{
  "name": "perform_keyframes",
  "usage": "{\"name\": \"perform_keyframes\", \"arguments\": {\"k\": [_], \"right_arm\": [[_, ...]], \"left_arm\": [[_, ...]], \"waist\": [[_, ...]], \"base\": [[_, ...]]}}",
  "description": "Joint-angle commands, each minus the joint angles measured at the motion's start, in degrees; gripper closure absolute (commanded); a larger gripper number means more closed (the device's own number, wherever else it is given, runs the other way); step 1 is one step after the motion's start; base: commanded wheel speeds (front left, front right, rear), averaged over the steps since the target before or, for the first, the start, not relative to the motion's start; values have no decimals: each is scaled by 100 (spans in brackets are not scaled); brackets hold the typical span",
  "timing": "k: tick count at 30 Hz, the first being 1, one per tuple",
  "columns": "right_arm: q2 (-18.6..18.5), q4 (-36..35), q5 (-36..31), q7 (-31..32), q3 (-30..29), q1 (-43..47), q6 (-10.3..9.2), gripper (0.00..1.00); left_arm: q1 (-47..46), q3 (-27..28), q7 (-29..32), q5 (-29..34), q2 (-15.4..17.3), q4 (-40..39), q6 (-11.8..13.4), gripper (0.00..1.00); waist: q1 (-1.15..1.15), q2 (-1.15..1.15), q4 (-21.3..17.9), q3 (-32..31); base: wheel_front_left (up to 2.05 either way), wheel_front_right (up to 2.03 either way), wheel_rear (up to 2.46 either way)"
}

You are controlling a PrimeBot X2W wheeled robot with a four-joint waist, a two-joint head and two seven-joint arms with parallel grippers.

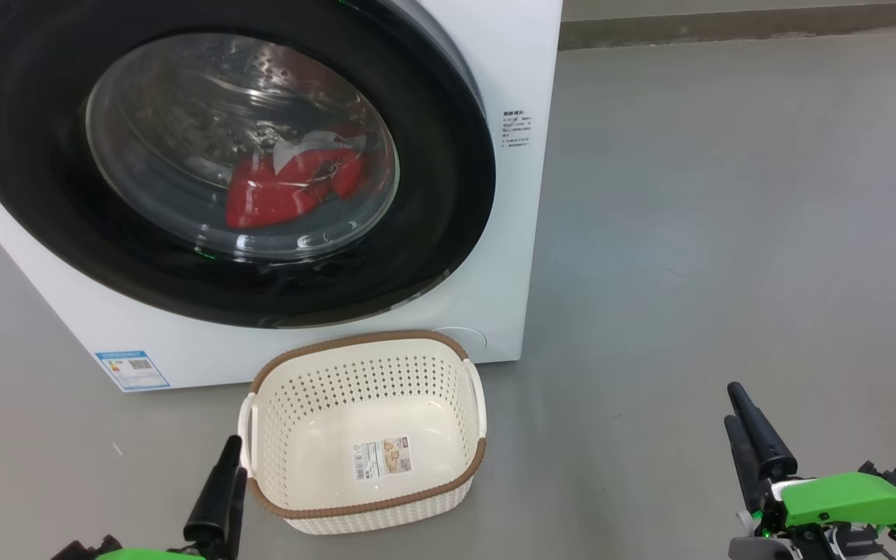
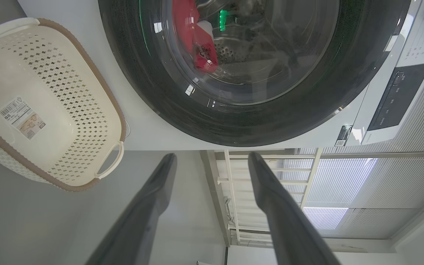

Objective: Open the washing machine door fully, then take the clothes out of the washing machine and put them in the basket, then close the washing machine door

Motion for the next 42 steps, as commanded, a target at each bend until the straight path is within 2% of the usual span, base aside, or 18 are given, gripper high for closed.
{"name": "perform_keyframes", "arguments": {"k": [1, 11, 20, 28, 42], "right_arm": [[-83, -107, -125, -61, 78, -340, 2, 0], [-79, -25, -801, -230, 179, -537, 2, 0], [-80, 68, -1538, -381, 192, -702, 2, 0], [-90, 90, -2362, -516, 215, -845, 2, 0], [-108, 35, -3854, -735, 168, -1068, 2, 0]], "left_arm": [[-289, -18, -89, 139, 121, -123, -11, 0], [-459, -85, -261, 897, 124, -104, -15, 0], [-565, -90, -413, 1853, 98, -148, 69, 0], [-700, -158, -548, 2666, 98, -103, 135, 0], [-968, -271, -767, 3700, 99, 140, 259, 0]], "waist": [[-1, 0, -1, -2], [-1, 0, -8, -14], [-1, 0, -10, -23], [-1, 0, -8, -3], [-1, 0, -26, 17]], "base": [[0, 0, 0], [0, 0, 0], [0, 0, 0], [0, 0, 0], [0, 0, 0]]}}
